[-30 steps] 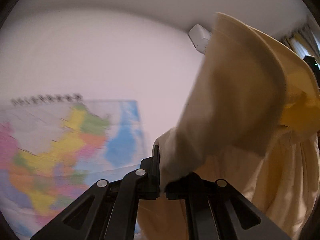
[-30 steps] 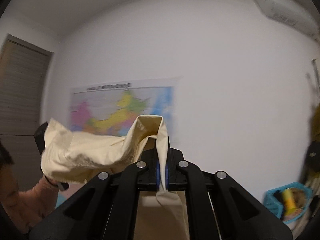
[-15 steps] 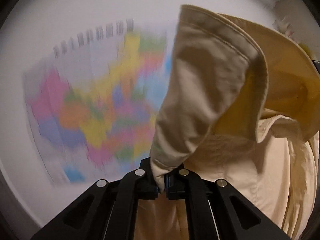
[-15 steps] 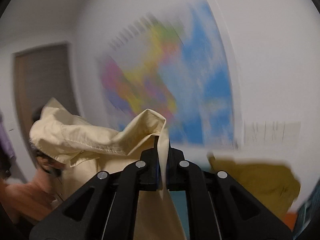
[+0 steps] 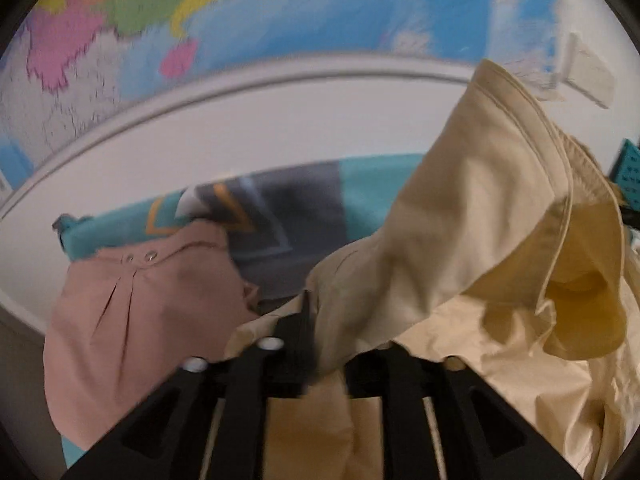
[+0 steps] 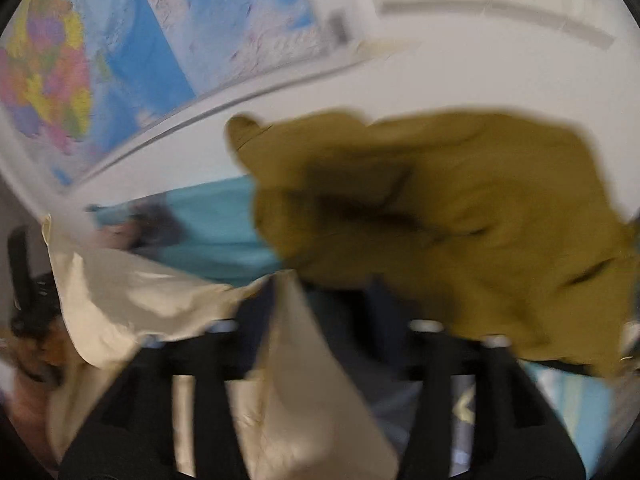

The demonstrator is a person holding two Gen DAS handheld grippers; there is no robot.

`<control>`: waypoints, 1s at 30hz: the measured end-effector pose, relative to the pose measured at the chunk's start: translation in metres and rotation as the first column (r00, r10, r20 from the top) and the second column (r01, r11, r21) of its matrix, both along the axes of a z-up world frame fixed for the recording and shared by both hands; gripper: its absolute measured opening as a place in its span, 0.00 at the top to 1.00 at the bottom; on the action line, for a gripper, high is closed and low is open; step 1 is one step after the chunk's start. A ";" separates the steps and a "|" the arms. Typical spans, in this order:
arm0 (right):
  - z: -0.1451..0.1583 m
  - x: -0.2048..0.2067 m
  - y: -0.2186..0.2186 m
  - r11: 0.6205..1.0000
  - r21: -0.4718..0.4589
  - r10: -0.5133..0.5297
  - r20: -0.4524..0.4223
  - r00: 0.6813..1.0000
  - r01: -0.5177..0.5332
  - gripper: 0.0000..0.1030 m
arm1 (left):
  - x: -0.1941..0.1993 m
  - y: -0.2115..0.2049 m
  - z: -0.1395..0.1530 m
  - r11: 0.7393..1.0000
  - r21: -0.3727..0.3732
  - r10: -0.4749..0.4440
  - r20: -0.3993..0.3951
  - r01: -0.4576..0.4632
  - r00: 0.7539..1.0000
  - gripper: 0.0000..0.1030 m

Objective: Fold large clothes
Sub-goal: 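Grasp the cream jacket with the left gripper while the right gripper holds it up, then lower the cream jacket onto the bed and open both grippers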

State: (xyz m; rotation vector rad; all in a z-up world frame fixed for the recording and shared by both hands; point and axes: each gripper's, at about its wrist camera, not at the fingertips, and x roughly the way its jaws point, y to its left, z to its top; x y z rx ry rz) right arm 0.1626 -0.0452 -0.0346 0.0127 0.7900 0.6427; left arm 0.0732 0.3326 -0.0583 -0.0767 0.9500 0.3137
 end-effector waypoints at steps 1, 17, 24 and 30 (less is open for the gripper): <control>0.008 -0.008 0.001 1.000 -0.016 0.016 0.041 0.999 -0.015 0.36 | -0.017 -0.011 0.011 1.000 0.012 0.006 -0.005 -0.006 1.000 0.66; -0.015 -0.064 0.145 0.858 -0.384 0.425 0.155 0.892 -0.342 0.89 | -0.048 -0.050 0.040 0.995 0.052 -0.081 0.019 0.080 0.996 0.42; 0.004 0.007 0.158 0.937 -0.227 0.280 0.029 0.960 -0.266 0.74 | -0.037 -0.027 0.041 0.999 -0.015 -0.037 0.024 0.037 0.999 0.42; 0.015 -0.007 0.119 0.974 -0.130 0.195 0.091 0.977 -0.183 0.41 | -0.054 -0.014 0.043 0.999 -0.028 -0.033 0.039 0.034 0.999 0.39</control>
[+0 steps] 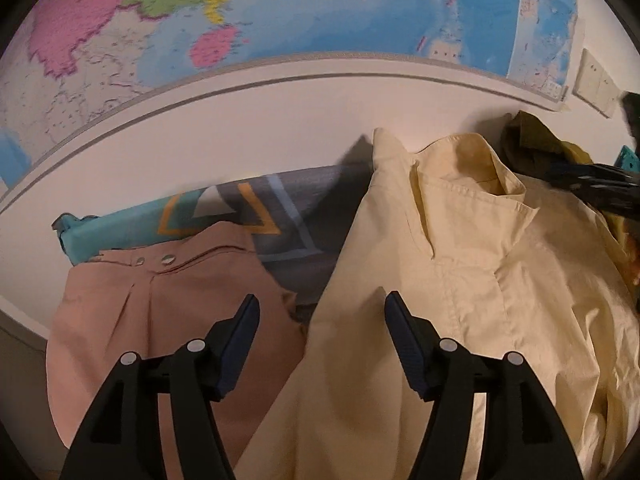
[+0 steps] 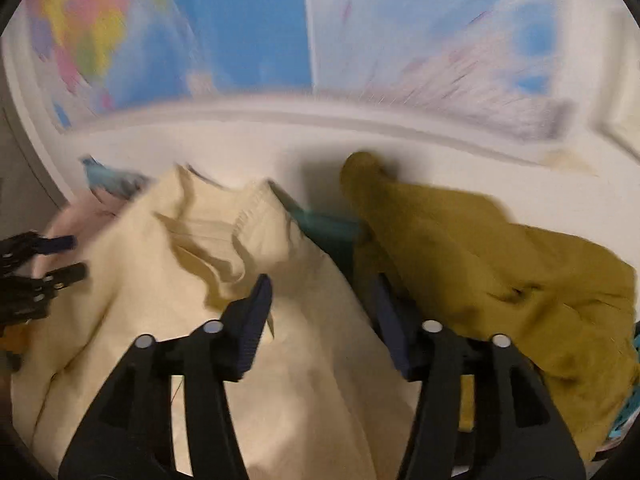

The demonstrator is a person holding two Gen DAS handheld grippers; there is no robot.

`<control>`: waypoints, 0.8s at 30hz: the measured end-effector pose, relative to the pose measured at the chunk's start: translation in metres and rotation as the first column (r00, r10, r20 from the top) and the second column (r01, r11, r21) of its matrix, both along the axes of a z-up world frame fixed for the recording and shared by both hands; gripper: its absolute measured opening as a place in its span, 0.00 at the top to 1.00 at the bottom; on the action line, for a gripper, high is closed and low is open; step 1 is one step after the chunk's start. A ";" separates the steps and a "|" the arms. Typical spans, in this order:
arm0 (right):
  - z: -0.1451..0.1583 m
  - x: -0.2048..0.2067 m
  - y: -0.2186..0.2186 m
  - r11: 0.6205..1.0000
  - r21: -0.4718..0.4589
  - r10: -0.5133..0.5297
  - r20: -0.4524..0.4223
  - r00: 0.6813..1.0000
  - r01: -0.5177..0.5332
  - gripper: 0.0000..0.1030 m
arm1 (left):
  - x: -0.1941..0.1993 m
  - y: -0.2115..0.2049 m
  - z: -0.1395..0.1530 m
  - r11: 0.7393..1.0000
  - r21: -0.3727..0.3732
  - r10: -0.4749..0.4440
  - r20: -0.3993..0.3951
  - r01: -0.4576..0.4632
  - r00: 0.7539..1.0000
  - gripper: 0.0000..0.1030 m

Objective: Fold large clothes
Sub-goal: 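Lower the cream jacket onto the bed and open both grippers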

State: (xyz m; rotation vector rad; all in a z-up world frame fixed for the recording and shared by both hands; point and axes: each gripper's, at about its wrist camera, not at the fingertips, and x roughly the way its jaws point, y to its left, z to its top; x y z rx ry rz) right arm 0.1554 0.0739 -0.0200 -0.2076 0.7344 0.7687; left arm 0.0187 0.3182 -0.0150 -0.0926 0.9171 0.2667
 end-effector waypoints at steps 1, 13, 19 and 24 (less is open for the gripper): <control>0.008 -0.015 -0.021 0.999 0.040 0.003 0.010 1.000 -0.003 0.37 | -0.009 0.001 0.001 1.000 0.008 -0.010 0.007 0.010 1.000 0.38; -0.087 -0.195 -0.214 0.995 0.101 0.033 -0.302 0.953 -0.002 0.23 | -0.087 -0.017 0.005 0.994 0.037 -0.101 0.069 0.099 0.992 0.29; -0.094 -0.210 -0.249 0.970 0.238 0.043 -0.355 0.934 0.046 0.88 | -0.094 -0.031 0.006 0.992 0.038 -0.122 0.086 0.119 0.989 0.27; -0.033 -0.199 -0.257 0.973 0.215 -0.045 -0.187 0.981 0.086 0.95 | -0.097 -0.031 0.007 0.993 0.045 -0.110 0.085 0.106 0.990 0.27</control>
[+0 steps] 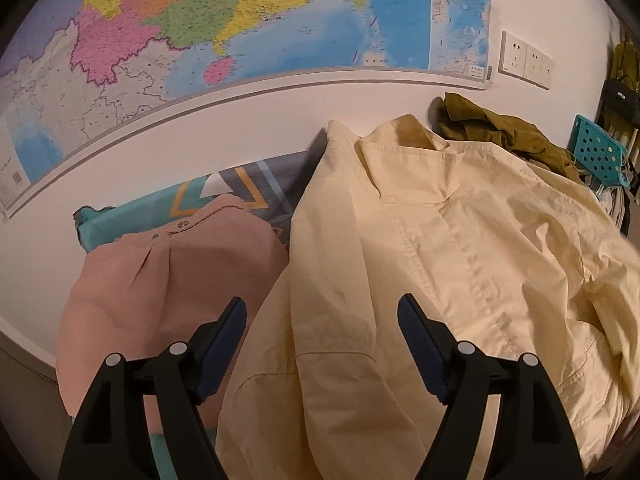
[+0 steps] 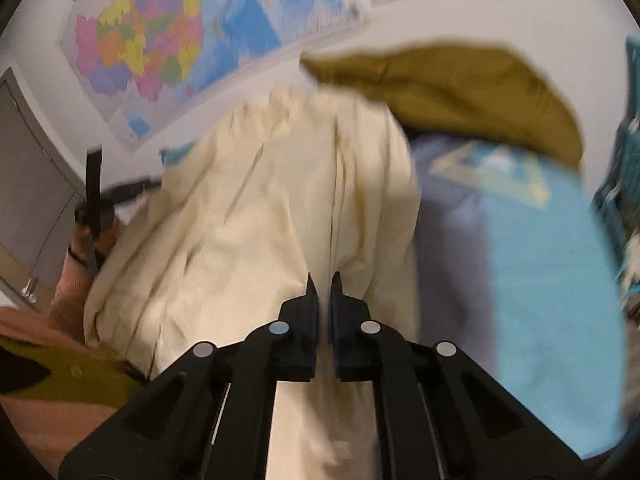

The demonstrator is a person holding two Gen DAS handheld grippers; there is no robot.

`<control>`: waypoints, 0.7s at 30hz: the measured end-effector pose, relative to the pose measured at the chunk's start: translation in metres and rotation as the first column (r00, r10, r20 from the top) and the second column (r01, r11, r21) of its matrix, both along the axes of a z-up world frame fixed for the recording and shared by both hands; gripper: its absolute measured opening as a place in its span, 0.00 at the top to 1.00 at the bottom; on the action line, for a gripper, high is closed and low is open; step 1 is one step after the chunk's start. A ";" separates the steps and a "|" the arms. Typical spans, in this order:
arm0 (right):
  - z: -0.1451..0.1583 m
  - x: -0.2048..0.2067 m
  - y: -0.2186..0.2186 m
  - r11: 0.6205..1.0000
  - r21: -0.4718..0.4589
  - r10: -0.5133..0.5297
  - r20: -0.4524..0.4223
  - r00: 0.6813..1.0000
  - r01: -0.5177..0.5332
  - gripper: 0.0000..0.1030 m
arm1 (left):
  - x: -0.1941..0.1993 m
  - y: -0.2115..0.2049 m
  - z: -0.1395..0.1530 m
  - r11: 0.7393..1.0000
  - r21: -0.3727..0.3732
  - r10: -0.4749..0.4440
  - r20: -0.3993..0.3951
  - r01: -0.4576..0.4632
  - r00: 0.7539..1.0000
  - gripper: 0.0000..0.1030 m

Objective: Fold large clothes
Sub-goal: 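Lower the cream jacket onto the bed and open both grippers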

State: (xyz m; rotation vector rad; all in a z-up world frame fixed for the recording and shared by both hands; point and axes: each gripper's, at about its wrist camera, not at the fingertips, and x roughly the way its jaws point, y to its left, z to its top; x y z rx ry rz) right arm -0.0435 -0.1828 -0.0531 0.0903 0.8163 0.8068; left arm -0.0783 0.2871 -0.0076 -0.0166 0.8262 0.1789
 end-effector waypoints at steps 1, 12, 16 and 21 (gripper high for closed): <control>0.014 0.002 -0.004 0.999 -0.024 -0.022 0.054 0.998 0.023 0.95 | -0.001 0.001 0.001 1.000 0.005 0.003 0.002 -0.003 1.000 0.27; 0.007 0.087 0.009 0.889 -0.375 -0.157 0.288 0.945 0.262 0.92 | -0.016 0.004 -0.011 1.000 0.027 0.001 -0.036 0.000 0.999 0.25; -0.016 0.093 -0.009 0.895 -0.335 -0.220 0.245 0.944 0.295 0.96 | -0.042 0.012 -0.006 1.000 -0.001 -0.007 -0.028 0.007 1.000 0.22; 0.031 0.093 -0.021 0.890 -0.233 -0.296 0.363 0.884 0.393 0.97 | -0.076 0.007 0.001 0.994 -0.073 -0.085 -0.013 0.084 0.996 0.18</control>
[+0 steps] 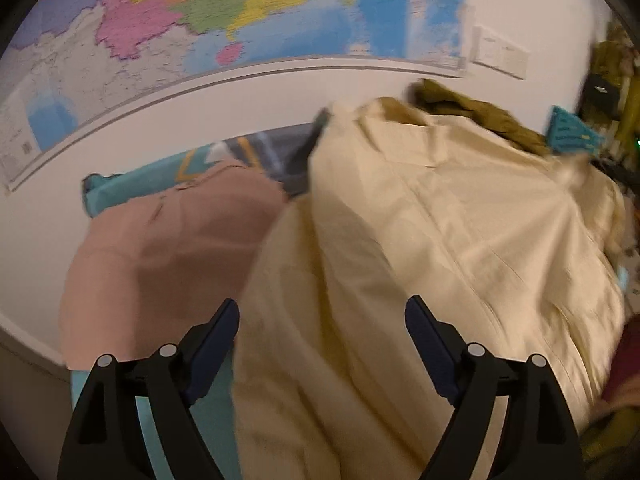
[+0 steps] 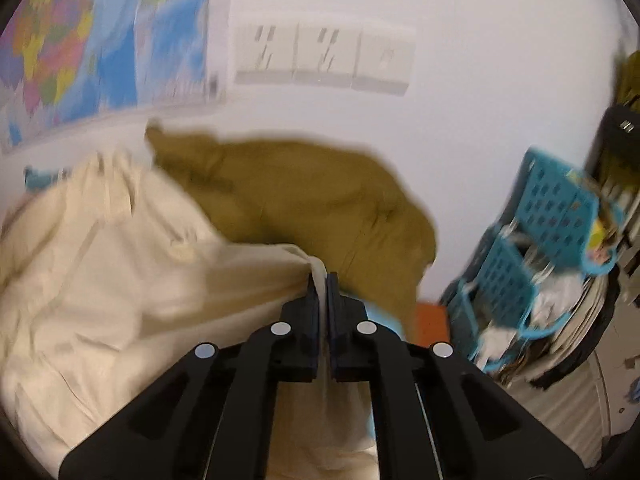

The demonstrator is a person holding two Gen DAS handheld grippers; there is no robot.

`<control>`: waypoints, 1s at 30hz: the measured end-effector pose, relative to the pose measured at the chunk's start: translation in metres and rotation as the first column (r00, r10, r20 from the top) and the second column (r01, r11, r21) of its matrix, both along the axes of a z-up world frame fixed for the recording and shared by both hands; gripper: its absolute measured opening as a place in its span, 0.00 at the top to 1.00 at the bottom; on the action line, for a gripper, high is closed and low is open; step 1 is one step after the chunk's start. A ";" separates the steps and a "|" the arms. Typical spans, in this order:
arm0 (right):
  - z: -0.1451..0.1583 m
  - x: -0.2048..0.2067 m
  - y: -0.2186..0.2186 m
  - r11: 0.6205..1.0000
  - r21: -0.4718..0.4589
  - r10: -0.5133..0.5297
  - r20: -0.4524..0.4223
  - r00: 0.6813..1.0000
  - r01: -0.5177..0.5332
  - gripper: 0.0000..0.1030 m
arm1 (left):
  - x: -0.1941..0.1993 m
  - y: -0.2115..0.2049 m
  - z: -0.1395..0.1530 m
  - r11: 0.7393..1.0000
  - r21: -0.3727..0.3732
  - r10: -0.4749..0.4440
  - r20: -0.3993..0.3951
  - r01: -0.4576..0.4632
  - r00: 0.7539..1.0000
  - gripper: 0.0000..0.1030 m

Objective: Fold large clothes
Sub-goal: 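Lower the cream jacket onto the bed and open both grippers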

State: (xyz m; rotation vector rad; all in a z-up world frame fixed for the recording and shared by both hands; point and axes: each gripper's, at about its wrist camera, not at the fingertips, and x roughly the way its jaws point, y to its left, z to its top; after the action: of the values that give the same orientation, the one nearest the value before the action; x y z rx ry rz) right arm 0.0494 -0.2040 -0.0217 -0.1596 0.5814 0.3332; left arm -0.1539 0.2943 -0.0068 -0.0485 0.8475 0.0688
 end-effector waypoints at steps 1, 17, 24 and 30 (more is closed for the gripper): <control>0.008 0.002 -0.002 1.000 -0.002 -0.012 0.021 1.000 0.012 0.97 | -0.004 -0.005 -0.001 1.000 -0.005 -0.024 0.003 0.024 1.000 0.14; -0.041 0.011 -0.008 0.993 0.118 -0.012 -0.138 0.990 0.028 0.74 | -0.015 -0.008 -0.019 0.998 0.016 0.063 -0.092 -0.062 0.994 0.95; -0.025 -0.001 -0.019 0.976 0.219 0.045 -0.121 0.992 -0.017 0.55 | 0.001 0.089 0.050 0.969 -0.041 0.243 -0.019 -0.244 0.970 0.78; -0.004 -0.044 -0.005 0.973 0.212 0.102 -0.019 0.995 -0.095 0.45 | 0.023 0.074 0.004 0.867 0.366 0.397 -0.101 -0.337 0.912 0.49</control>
State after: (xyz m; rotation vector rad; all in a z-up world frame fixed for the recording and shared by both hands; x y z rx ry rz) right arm 0.0059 -0.2086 -0.0260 0.0211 0.5643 0.4918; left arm -0.1307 0.3681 -0.0024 0.1262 0.9821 0.5899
